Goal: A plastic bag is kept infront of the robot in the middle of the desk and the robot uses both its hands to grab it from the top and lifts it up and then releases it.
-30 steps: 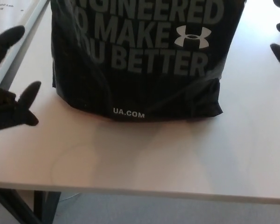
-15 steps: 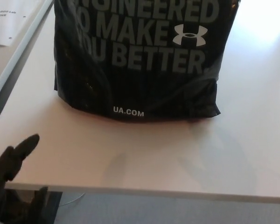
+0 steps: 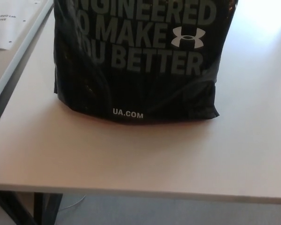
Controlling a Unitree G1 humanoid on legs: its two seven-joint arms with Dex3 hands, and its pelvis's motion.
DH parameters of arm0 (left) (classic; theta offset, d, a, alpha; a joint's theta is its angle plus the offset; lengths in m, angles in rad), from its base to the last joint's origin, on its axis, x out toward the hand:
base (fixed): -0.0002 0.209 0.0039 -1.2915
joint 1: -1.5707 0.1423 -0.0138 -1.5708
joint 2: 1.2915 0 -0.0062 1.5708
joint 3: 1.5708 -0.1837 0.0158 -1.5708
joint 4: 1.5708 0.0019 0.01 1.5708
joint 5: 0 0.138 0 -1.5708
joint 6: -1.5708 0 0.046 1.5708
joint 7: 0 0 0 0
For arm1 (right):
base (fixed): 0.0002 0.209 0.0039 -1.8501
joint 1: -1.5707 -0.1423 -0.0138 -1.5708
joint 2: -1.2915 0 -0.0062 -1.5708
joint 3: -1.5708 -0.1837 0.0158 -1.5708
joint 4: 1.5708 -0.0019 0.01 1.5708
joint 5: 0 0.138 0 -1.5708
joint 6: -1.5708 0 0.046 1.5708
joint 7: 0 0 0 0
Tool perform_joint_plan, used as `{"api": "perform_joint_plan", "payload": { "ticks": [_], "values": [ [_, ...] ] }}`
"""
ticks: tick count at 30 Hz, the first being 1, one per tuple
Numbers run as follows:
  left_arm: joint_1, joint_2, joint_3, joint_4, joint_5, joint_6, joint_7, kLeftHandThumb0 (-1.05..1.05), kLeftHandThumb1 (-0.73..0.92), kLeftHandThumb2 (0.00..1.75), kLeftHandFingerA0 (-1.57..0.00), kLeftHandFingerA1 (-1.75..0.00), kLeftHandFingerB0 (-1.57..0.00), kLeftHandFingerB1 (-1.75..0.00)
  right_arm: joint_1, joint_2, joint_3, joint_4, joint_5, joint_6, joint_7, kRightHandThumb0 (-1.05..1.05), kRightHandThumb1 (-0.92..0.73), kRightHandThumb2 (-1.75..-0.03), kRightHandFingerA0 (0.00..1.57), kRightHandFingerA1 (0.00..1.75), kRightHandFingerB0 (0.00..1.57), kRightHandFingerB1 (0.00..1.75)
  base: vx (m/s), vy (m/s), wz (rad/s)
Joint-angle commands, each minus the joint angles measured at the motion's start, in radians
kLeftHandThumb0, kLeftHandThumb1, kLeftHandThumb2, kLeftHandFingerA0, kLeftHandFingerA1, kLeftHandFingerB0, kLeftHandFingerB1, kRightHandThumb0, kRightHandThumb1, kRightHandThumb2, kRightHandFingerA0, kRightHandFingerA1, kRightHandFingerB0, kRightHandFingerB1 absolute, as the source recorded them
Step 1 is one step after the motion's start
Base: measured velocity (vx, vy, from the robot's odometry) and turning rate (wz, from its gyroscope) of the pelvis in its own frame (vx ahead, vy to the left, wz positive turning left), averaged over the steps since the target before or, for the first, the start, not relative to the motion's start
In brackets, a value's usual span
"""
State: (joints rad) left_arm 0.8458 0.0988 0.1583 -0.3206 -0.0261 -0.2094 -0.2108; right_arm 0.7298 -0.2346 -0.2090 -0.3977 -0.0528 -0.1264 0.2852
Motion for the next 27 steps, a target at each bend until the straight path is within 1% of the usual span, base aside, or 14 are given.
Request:
{"api": "perform_joint_plan", "payload": {
  "ticks": [1,2,3,5,7,9,11,17,19,22,24,25,26,27],
  "values": [
    [0.257,-0.078,-0.028,0.401,-0.230,-1.043,-0.123,-0.68,0.92,0.72,-0.18,-0.32,-0.09,-0.22,0.379,0.074,-0.038,0.159,-0.074,-0.915,-0.058,-0.74,-0.67,-1.06,0.05,0.45,0.01,0.30,0.00,0.000,0.00],
    [0.264,-0.079,-0.035,0.394,-0.243,-1.033,-0.131,-0.72,0.75,1.03,-0.10,-0.43,-0.05,-0.34,0.385,0.072,-0.038,0.154,-0.068,-0.911,-0.054,-0.72,-0.67,-1.06,0.02,0.43,0.01,0.28,0.00,0.000,0.00],
    [0.265,-0.079,-0.039,0.391,-0.253,-1.022,-0.138,-0.34,0.57,1.13,0.00,-0.49,0.00,-0.49,0.393,0.074,-0.039,0.145,-0.060,-0.905,-0.051,-0.72,-0.67,-1.06,0.02,0.42,0.00,0.28,0.00,0.000,0.00],
    [0.232,-0.072,-0.040,0.433,-0.258,-1.051,-0.139,-0.33,0.59,1.13,0.00,-0.48,0.00,-0.48,0.399,0.065,-0.043,0.154,-0.049,-0.900,-0.043,-0.72,-0.68,-1.08,0.01,0.38,0.00,0.30,0.00,0.000,0.00],
    [0.218,-0.067,-0.041,0.456,-0.264,-1.060,-0.142,-0.33,0.59,1.13,0.00,-0.48,0.00,-0.48,0.414,0.063,-0.050,0.146,-0.062,-0.887,-0.047,-0.72,-0.68,-1.08,0.01,0.38,0.00,0.30,0.00,0.000,0.00],
    [0.231,-0.065,-0.040,0.430,-0.292,-1.032,-0.158,-0.34,0.57,1.12,0.00,-0.48,0.00,-0.49,0.405,0.062,-0.046,0.176,-0.085,-0.899,-0.061,-0.72,-0.69,-1.08,0.02,0.39,0.01,0.30,0.00,0.000,0.00],
    [0.192,-0.055,-0.032,0.491,-0.297,-1.052,-0.163,-0.34,0.57,1.12,0.00,-0.48,0.00,-0.48,0.392,0.061,-0.040,0.187,-0.077,-0.891,-0.062,-0.72,-0.69,-1.07,0.02,0.40,0.01,0.31,0.00,0.000,0.00],
    [0.145,-0.047,-0.023,0.525,-0.328,-1.048,-0.175,-0.34,0.56,1.11,0.00,-0.48,0.00,-0.48,0.380,0.062,-0.031,0.157,-0.056,-0.841,-0.052,-0.69,-0.66,-1.03,0.01,0.38,0.00,0.29,0.00,0.000,0.00],
    [0.148,-0.041,-0.026,0.511,-0.326,-1.048,-0.169,-0.34,0.56,1.11,0.00,-0.49,0.00,-0.48,0.390,0.058,-0.020,0.138,-0.031,-0.796,-0.035,-0.69,-0.65,-1.02,0.01,0.37,0.00,0.27,0.00,0.000,0.00],
    [0.138,-0.033,-0.027,0.518,-0.327,-1.080,-0.153,-0.34,0.57,1.12,0.00,-0.49,0.00,-0.48,0.359,0.059,-0.016,0.186,-0.025,-0.836,-0.039,-0.68,-0.66,-1.02,0.00,0.36,0.00,0.29,0.00,0.000,0.00],
    [0.137,-0.028,-0.028,0.517,-0.334,-1.079,-0.153,-0.34,0.57,1.12,0.00,-0.49,0.00,-0.48,0.343,0.052,-0.003,0.204,0.001,-0.837,-0.025,-0.68,-0.67,-1.03,0.01,0.37,0.00,0.27,0.00,0.000,0.00],
    [0.140,-0.025,-0.030,0.515,-0.335,-1.081,-0.153,-0.34,0.57,1.12,0.00,-0.49,0.00,-0.48,0.346,0.052,-0.003,0.207,0.000,-0.839,-0.026,-0.76,-0.68,-1.01,0.04,0.35,0.03,0.22,0.00,0.000,0.00],
    [0.144,-0.025,-0.024,0.512,-0.326,-1.077,-0.146,-0.34,0.57,1.12,0.00,-0.48,0.00,-0.48,0.334,0.054,0.003,0.225,0.013,-0.847,-0.024,-0.69,-0.66,-1.03,0.01,0.37,0.00,0.27,0.00,0.000,0.00],
    [0.143,-0.024,-0.023,0.514,-0.328,-1.076,-0.146,-0.34,0.57,1.12,0.00,-0.49,0.00,-0.48,0.334,0.055,0.004,0.224,0.015,-0.839,-0.023,-0.76,-0.67,-1.00,0.04,0.35,0.04,0.22,0.00,0.000,0.00]
  ]
}}
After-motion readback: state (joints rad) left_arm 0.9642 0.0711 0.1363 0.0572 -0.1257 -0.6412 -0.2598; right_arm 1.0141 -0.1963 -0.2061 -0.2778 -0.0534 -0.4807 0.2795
